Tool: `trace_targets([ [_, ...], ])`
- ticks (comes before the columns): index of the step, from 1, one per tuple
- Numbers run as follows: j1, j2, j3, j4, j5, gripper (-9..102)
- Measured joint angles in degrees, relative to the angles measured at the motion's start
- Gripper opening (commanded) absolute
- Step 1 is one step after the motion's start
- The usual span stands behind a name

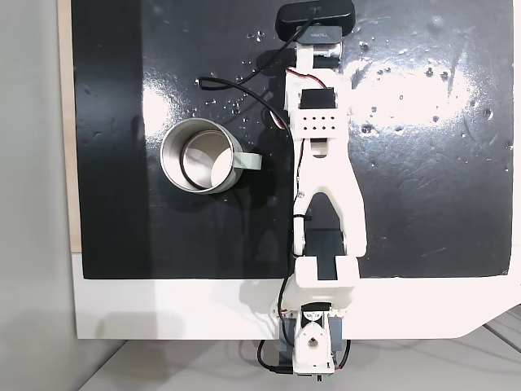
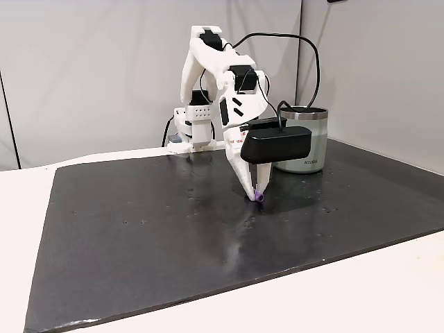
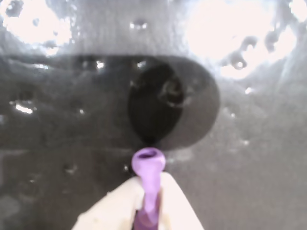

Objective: Grasp a pengrip and put it in the cup.

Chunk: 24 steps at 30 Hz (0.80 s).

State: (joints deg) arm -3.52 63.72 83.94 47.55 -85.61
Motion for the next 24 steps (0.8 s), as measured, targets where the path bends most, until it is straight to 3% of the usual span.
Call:
trace_targets([
  [10, -1.93, 12.66, -6.06, 17.14, 13.62, 0],
  [24, -20.39, 29.97, -21.97, 44.82, 35.33, 0],
])
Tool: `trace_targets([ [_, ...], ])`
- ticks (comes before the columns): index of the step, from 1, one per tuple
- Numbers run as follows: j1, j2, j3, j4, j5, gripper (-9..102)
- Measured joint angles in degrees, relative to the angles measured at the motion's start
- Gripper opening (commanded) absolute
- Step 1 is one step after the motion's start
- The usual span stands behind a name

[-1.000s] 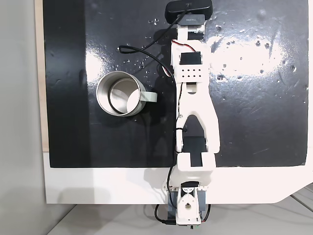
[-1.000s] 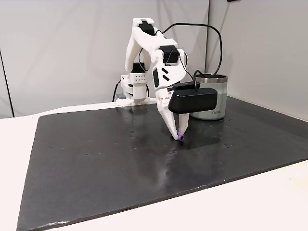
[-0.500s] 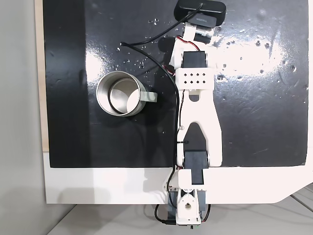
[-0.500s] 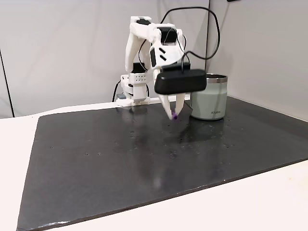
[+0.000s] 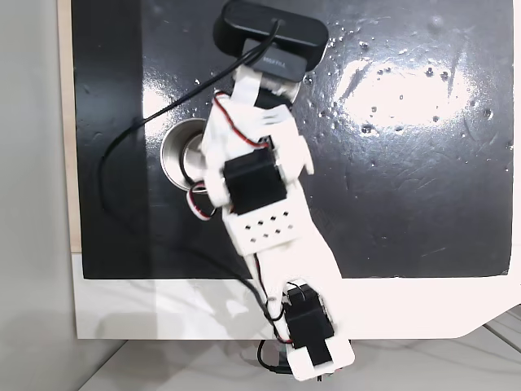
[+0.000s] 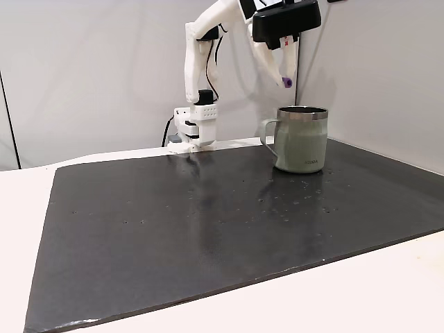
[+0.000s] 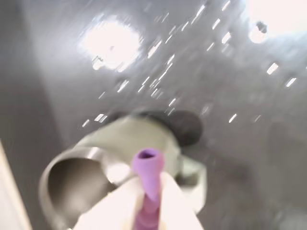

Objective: Grasp a pengrip and put it in the cup.

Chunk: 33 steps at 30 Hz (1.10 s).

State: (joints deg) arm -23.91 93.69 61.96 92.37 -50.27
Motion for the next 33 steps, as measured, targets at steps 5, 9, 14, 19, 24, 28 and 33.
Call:
trace_targets([
  [5, -7.03, 1.58, -2.2, 4.75, 6.33, 0],
  [9, -8.26, 0.44, -2.37, 4.83, 11.87, 0],
  [14, -8.61, -1.49, -2.55, 4.83, 17.05, 0],
  [19, -10.2, -1.49, -2.64, 4.83, 19.6, 20],
  [24, -9.76, -1.49, -2.64, 5.01, 20.21, 30],
  [28, -10.2, -1.49, -2.64, 5.1, 20.57, 30],
  [33, -10.02, -1.49, -2.64, 6.15, 20.57, 30],
])
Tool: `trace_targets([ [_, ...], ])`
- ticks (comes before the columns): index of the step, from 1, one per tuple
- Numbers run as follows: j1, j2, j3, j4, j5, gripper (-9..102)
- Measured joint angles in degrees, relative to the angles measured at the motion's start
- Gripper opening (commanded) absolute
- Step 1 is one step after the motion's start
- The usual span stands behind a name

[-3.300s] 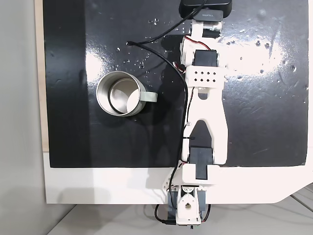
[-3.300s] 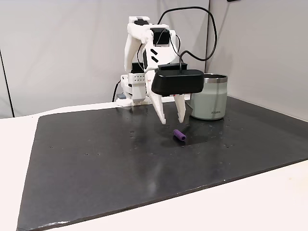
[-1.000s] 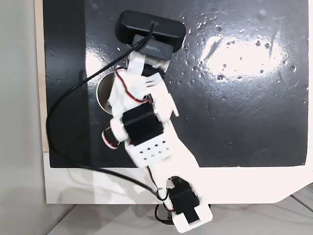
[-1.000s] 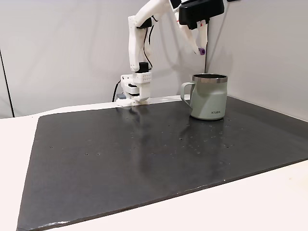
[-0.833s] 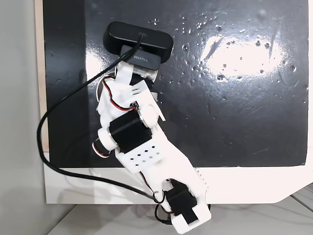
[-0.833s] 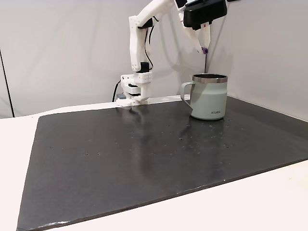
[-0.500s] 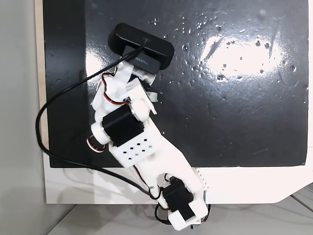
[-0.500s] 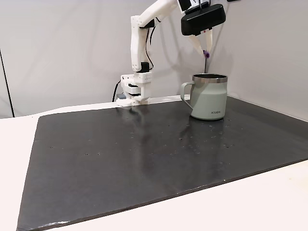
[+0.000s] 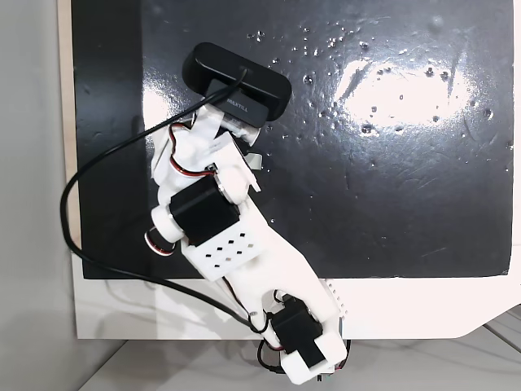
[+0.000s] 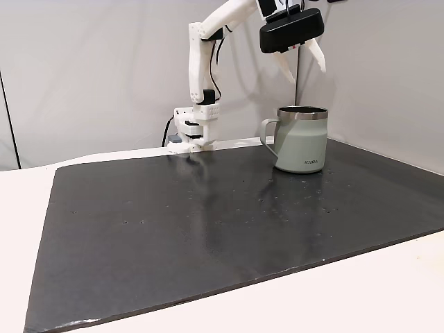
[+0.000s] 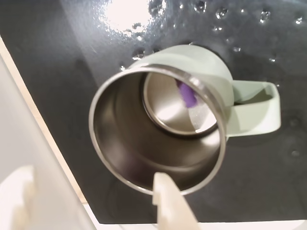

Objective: Grasp a pengrip and put it in the cup.

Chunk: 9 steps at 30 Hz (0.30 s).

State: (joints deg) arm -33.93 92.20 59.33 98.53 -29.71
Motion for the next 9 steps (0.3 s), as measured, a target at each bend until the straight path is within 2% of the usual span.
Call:
trace_targets([
  [9, -0.26, 0.0, 0.0, 0.0, 0.35, 29],
])
